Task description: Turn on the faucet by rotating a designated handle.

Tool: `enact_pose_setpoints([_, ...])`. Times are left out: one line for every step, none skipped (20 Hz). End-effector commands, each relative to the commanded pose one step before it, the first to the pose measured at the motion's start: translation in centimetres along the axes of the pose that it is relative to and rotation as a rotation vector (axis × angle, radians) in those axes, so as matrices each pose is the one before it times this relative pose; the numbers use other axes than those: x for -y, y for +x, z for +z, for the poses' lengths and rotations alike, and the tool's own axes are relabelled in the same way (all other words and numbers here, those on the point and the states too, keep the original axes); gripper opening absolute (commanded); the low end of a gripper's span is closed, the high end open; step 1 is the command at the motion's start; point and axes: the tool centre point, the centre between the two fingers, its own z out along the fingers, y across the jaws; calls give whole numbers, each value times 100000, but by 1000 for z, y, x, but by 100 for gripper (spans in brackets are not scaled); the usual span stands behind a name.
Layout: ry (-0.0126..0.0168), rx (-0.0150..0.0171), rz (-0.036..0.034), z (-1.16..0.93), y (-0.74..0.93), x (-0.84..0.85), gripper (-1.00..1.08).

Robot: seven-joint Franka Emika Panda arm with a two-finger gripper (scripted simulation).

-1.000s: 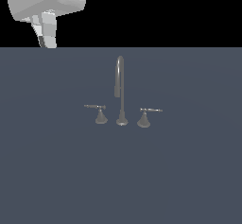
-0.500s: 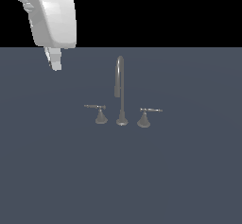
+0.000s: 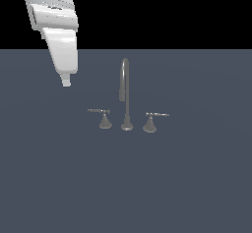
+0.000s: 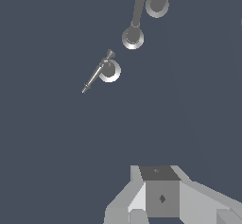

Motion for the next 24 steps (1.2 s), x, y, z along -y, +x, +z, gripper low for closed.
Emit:
enact_pose_setpoints([131,-184,4395,1039,459,915,-100])
enact_pose_setpoints([20,-80,1737,413,187,360,-100])
enact_pose_setpoints([17,-85,1756,418,190,363,-100])
enact_pose_setpoints([14,-91,1778,424,194,368,-100])
enact_pose_setpoints([12,-96,1807,431,198,373,-100])
enact_pose_setpoints([10,-102,1840,439,203,380,-100])
enact_pose_setpoints([8,-108,1878,448,208,387,-100])
enact_pose_setpoints([6,-114,1921,458,214,396,-100])
enact_pose_setpoints([5,-121,1970,469,220,406,-100])
enact_pose_setpoints([5,-127,2025,482,228,418,-100])
enact_pose_setpoints([4,-133,2086,495,236,430,-100])
enact_pose_setpoints([4,-139,2151,510,243,444,-100])
enact_pose_setpoints([5,-145,2225,526,253,460,-100])
enact_pose_setpoints([6,-150,2304,543,262,477,-100])
enact_pose_setpoints([8,-154,2385,560,273,494,-100])
enact_pose_setpoints([9,-153,2396,561,274,498,-100])
enact_pose_setpoints([11,-148,2358,549,271,490,-100])
enact_pose_setpoints([12,-141,2314,536,265,482,-100])
enact_pose_setpoints([14,-132,2263,521,259,473,-100])
enact_pose_setpoints([15,-121,2205,505,253,462,-100])
enact_pose_setpoints([15,-113,2130,485,244,447,-100])
enact_pose_setpoints([16,-106,2039,463,233,429,-100])
enact_pose_setpoints([16,-97,1946,440,222,410,-100])
enact_pose_setpoints([16,-83,1863,417,213,393,-100])
